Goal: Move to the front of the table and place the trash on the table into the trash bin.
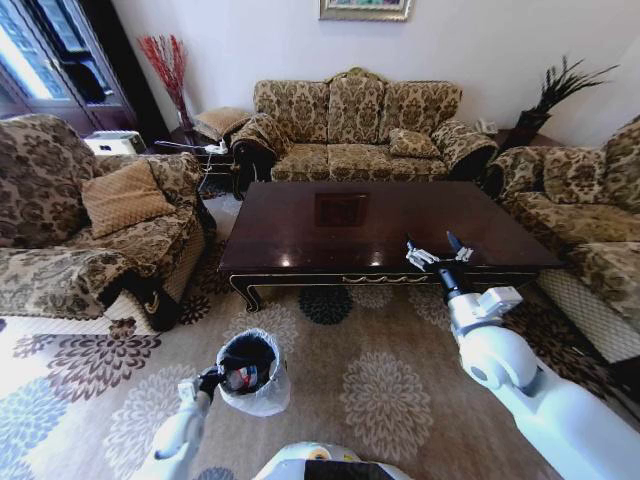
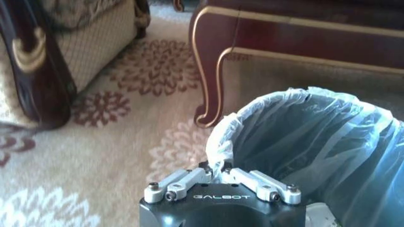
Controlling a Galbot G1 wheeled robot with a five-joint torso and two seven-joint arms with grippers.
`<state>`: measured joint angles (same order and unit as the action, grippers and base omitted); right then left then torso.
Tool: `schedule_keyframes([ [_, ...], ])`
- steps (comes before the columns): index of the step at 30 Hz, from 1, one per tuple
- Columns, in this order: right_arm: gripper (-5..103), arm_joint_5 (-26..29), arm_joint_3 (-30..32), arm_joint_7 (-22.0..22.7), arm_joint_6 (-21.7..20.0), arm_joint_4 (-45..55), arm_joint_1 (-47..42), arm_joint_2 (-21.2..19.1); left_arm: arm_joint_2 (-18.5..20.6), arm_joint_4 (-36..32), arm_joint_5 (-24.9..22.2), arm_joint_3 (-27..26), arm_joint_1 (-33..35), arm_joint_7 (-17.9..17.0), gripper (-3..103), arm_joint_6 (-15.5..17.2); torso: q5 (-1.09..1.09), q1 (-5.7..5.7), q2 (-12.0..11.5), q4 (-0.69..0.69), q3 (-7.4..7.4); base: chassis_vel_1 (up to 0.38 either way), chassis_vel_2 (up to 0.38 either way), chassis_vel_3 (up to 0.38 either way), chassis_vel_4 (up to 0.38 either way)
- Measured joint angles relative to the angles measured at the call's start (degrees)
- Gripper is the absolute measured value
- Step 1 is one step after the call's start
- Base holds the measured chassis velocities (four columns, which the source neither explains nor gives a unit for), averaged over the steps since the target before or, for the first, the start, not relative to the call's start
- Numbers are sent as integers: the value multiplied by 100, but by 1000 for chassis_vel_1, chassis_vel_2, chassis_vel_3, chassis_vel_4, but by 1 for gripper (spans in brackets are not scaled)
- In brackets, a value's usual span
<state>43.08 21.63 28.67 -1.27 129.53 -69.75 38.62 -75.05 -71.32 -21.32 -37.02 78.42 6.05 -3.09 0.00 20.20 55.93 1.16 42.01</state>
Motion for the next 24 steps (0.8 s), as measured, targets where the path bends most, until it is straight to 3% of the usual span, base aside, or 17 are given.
schedule_keyframes([
  [3,100,-1,113,13,0,54,-146,-35,-111,839,82,-44,-399,150,3,-480,-2,0,0,2,0,0,0,0,0],
  [4,100,-1,113,13,0,54,-146,-35,-111,839,82,-44,-399,150,3,-480,-2,0,0,2,0,0,0,0,0],
  [6,100,-2,200,20,1,86,-269,-70,-162,1506,180,-96,-726,257,3,-923,1,1,0,-1,0,0,0,0,0],
  [8,100,-2,244,37,0,112,-335,-91,-170,1865,262,-124,-873,294,3,-1076,1,1,0,-1,0,0,0,0,0],
  [15,100,13,310,63,-7,141,-414,-129,-126,2249,319,-130,-957,240,0,-1110,0,0,0,2,0,0,0,0,0],
  [20,100,24,193,77,-23,121,-279,-140,-24,1931,275,-115,-788,196,20,-1001,2,0,0,1,0,0,0,0,0],
  [22,100,28,175,83,-26,121,-260,-140,-9,1866,270,-115,-760,193,20,-983,2,0,0,1,0,0,0,0,0],
  [24,100,59,110,98,-47,150,-186,-136,53,1527,185,-115,-606,182,36,-880,0,0,0,1,0,0,0,0,0],
])
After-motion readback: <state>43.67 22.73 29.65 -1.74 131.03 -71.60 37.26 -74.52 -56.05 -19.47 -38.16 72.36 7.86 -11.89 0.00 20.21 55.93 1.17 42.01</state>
